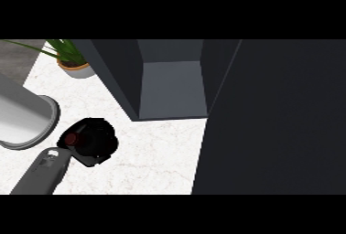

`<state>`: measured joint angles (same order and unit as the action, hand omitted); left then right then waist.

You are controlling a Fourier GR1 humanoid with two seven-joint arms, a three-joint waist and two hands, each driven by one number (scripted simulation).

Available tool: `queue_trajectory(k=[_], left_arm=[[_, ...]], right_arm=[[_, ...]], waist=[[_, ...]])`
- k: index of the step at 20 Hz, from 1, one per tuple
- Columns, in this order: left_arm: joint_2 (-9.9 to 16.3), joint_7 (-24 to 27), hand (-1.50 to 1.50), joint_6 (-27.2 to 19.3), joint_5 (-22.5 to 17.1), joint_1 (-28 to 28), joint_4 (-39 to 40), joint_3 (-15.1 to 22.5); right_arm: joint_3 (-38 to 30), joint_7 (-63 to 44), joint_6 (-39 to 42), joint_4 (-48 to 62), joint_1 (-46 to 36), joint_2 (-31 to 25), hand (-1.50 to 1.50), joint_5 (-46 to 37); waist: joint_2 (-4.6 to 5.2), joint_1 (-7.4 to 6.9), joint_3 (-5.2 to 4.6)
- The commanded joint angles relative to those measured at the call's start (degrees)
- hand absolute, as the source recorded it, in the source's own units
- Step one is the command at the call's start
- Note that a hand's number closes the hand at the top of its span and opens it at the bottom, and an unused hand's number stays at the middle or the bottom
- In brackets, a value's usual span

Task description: Pick up the wine, place it into the cabinet and close the cabinet

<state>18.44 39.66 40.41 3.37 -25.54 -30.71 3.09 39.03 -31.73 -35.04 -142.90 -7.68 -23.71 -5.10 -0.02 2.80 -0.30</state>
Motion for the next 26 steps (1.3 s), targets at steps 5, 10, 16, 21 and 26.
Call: queue_trajectory(k=[5, 10, 16, 21, 26], left_arm=[[-0.7, 12.4, 1.50, -0.9, -2.4, 3.3, -1.0, -1.4], [-8.1, 9.1, 1.50, -21.6, -9.2, 12.2, -3.8, -9.3], [-12.0, 2.2, 1.50, -19.4, -11.5, 18.4, -17.2, -5.6], [-15.7, -2.2, 1.50, -22.4, -11.4, 24.9, -31.0, -1.5], [-18.3, -8.9, 1.50, -27.5, -11.8, 28.5, -42.2, 5.0]], right_arm=[[-1.7, -1.2, -0.5, -7.1, 2.6, -3.0, -1.50, -1.9], [-1.8, -0.5, -1.8, -7.2, 3.8, -4.3, -1.50, -1.5], [1.3, -2.3, -2.8, -11.6, 6.3, -5.8, -1.50, -5.1], [-1.0, -2.0, -3.3, -12.7, 6.9, -7.0, -1.50, -3.9], [2.9, 0.1, -4.7, -8.4, 5.8, -5.0, -1.50, -5.9]], waist=[[-0.08, -1.46, 0.18], [-0.76, -2.77, 0.30], [-0.65, -2.52, 0.31], [-0.59, -2.67, 0.33], [-0.48, -2.63, 0.30]])
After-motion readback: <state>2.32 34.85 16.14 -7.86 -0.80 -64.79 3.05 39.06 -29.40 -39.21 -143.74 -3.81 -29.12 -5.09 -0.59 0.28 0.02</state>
